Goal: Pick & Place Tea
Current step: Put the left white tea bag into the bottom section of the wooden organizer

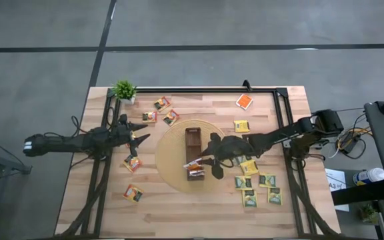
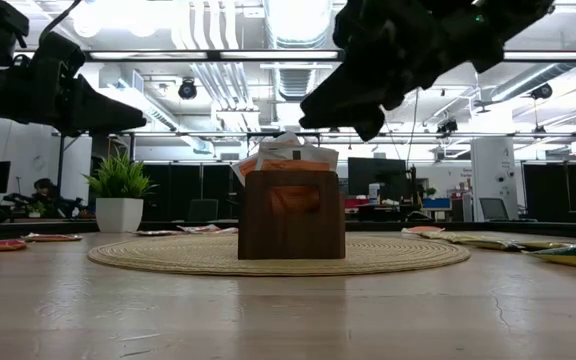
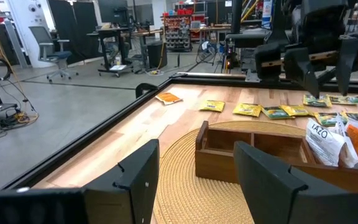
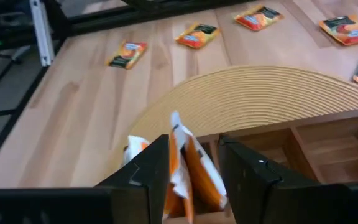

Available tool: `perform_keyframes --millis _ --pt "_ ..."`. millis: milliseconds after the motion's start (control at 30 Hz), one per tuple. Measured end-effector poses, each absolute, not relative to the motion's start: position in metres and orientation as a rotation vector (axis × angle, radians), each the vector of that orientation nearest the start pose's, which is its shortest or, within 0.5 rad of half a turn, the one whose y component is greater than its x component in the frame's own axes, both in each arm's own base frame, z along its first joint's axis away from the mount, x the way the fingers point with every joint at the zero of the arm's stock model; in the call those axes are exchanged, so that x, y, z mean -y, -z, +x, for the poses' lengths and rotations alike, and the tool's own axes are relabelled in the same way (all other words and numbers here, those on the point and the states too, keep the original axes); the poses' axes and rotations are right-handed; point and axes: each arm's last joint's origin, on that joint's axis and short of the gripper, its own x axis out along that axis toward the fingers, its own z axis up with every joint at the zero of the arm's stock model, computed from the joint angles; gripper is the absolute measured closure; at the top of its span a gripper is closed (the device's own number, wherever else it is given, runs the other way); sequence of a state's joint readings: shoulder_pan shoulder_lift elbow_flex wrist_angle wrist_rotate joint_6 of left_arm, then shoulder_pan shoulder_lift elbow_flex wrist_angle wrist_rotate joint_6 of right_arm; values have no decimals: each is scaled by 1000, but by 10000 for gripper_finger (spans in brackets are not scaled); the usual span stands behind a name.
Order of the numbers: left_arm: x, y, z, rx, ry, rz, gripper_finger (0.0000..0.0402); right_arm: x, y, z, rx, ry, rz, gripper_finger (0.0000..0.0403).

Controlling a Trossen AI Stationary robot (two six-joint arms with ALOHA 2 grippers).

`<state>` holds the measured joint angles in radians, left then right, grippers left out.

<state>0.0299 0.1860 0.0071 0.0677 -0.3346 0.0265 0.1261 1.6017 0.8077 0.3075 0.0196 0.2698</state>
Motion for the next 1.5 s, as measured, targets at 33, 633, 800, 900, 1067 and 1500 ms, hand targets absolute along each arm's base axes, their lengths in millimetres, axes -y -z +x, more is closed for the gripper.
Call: perform_keyframes --millis 33,633,800,900,1067,1500 --pt "-13 -157 107 -116 -363 43 199 -39 -190 328 -500 -34 230 270" --pt "-13 -157 107 -120 -364 44 199 -42 -180 355 -621 -109 232 274" --pt "-13 -157 107 -121 -363 44 199 -39 -181 355 -613 -111 193 280" --pt "-13 -157 107 -121 -363 44 199 -38 -182 353 -617 -110 160 282" --pt "-13 -157 107 -121 -363 44 199 -37 -188 347 -647 -79 107 280" --pt "-13 -157 107 -122 -362 44 199 -39 -193 336 -628 -131 97 280"
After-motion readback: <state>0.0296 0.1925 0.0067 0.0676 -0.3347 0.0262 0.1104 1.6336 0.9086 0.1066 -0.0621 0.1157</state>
